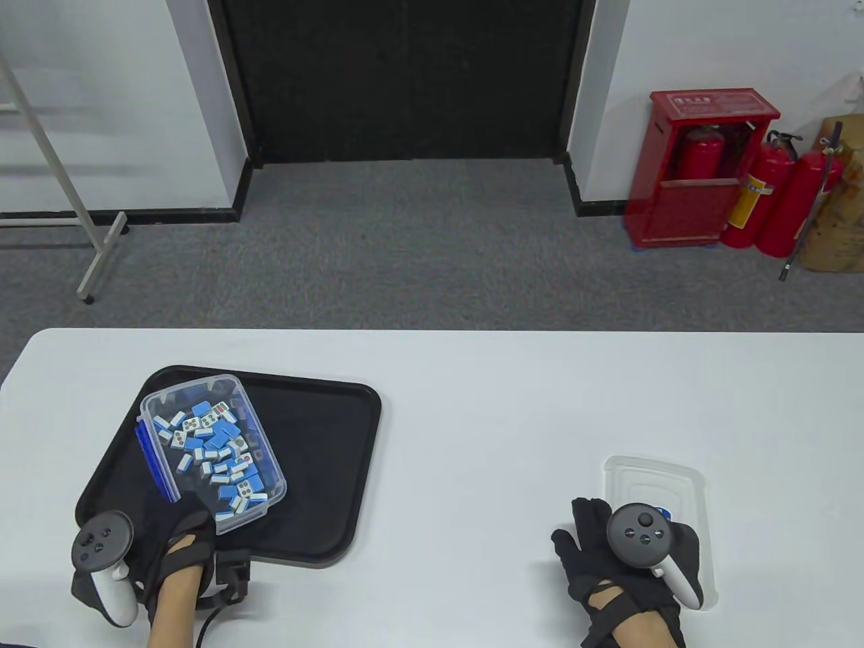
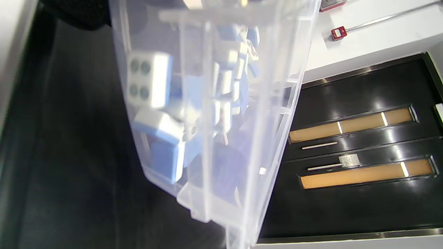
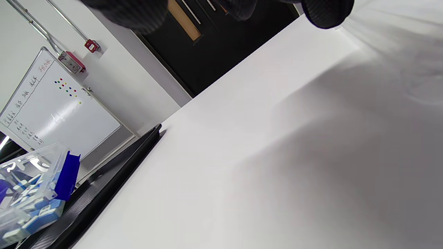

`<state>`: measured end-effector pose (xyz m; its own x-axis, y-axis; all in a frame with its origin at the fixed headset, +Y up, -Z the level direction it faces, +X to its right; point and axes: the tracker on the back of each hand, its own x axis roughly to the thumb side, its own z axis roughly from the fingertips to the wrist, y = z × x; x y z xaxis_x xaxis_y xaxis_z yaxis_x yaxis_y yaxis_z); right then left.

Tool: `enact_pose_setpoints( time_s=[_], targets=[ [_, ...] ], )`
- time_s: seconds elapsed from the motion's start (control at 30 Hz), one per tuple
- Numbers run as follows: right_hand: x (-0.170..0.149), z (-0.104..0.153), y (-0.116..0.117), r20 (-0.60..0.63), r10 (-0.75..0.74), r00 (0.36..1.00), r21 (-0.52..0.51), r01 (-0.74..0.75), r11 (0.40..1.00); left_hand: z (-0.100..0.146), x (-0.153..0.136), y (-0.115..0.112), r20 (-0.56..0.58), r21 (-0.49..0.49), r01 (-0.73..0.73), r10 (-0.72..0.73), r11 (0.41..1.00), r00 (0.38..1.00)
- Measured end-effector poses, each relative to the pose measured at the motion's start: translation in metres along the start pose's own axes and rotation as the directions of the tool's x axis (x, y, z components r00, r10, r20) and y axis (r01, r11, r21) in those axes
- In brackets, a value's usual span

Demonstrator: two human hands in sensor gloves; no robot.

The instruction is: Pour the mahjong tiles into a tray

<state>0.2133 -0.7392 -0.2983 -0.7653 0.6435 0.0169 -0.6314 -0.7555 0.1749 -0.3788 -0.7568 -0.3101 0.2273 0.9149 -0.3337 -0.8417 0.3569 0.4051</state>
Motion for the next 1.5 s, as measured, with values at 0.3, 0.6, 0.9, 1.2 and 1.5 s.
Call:
enact_pose_setpoints(
  time_s=[0.3, 0.6, 0.9, 1.2, 1.5],
  targets=[
    [0.001, 0.0, 0.002, 0.002, -0.012, 1.0, 0.019, 0.012, 1.0, -0.002, 0.011, -0.003, 0.095, 0.089, 0.179, -0.187, 0.98, 0.978],
    [0.002, 0.0, 0.003, 0.007, -0.028, 1.0, 0.021, 0.028, 0.999, 0.004, 0.027, -0.003, 0.221, 0.243, 0.314, -0.367, 0.918, 0.904],
    [0.001, 0.0, 0.003, 0.008, -0.043, 0.999, 0.023, 0.043, 0.999, 0.009, 0.036, -0.008, 0.269, 0.395, 0.474, -0.593, 0.787, 0.759],
    [0.001, 0.0, 0.003, 0.008, -0.052, 0.999, 0.025, 0.052, 0.998, 0.01, 0.039, -0.018, 0.268, 0.419, 0.511, -0.64, 0.75, 0.72],
    [0.001, 0.0, 0.003, 0.012, -0.057, 0.998, 0.024, 0.057, 0.998, 0.014, 0.047, -0.031, 0.273, 0.445, 0.557, -0.698, 0.702, 0.662]
  ],
)
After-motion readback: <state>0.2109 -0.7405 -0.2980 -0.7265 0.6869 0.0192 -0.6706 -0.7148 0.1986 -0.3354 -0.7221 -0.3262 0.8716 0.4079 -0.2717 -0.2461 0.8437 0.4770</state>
